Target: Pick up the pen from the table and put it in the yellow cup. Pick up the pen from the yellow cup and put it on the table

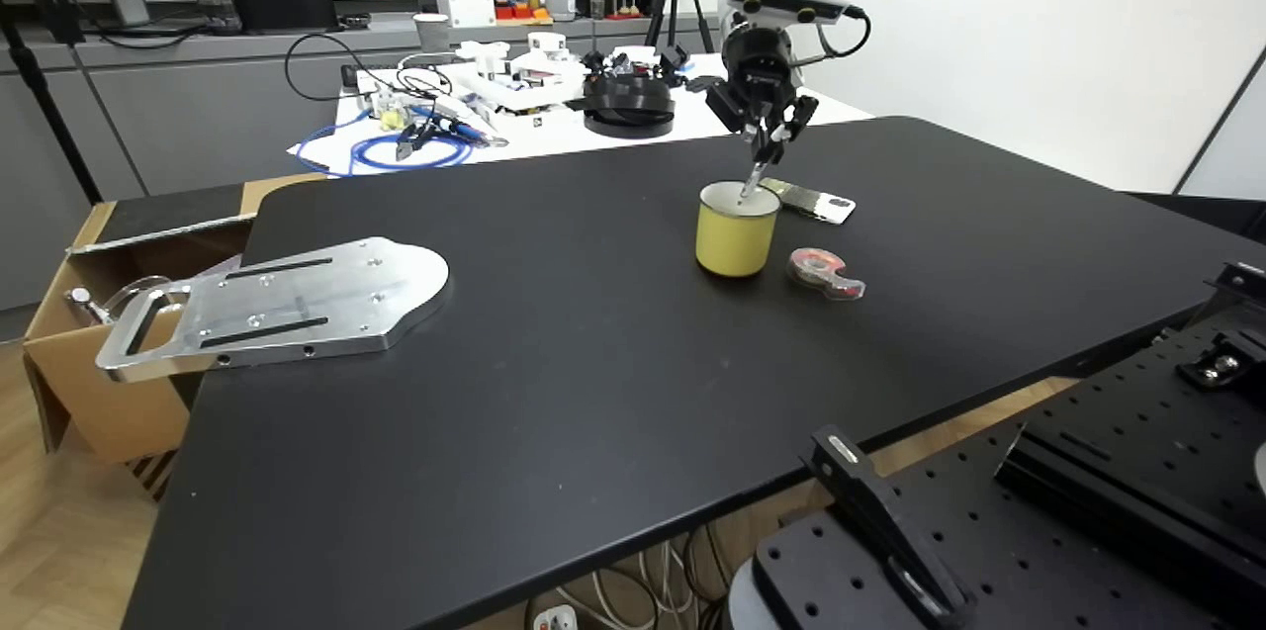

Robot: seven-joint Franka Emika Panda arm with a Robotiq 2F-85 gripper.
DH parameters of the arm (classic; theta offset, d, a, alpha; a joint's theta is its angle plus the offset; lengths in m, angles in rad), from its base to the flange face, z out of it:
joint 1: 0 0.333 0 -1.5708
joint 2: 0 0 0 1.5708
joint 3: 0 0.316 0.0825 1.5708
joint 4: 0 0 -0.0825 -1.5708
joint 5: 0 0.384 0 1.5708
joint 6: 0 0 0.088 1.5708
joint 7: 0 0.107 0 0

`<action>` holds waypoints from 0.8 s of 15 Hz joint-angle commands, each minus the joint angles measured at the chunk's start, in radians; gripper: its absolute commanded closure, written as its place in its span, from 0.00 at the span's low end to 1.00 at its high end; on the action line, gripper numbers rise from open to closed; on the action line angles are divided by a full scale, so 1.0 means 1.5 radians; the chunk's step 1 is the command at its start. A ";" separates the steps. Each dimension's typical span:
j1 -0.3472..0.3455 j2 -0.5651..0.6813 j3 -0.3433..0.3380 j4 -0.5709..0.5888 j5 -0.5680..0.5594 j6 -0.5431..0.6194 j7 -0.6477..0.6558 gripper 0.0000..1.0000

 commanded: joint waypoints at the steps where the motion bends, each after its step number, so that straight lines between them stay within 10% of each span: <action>1: -0.010 0.026 0.012 0.051 0.006 -0.014 0.013 0.49; 8: 0.003 -0.007 0.020 0.039 -0.008 0.003 -0.007 0.02; 12: 0.025 -0.048 0.014 -0.007 -0.054 0.051 -0.046 0.00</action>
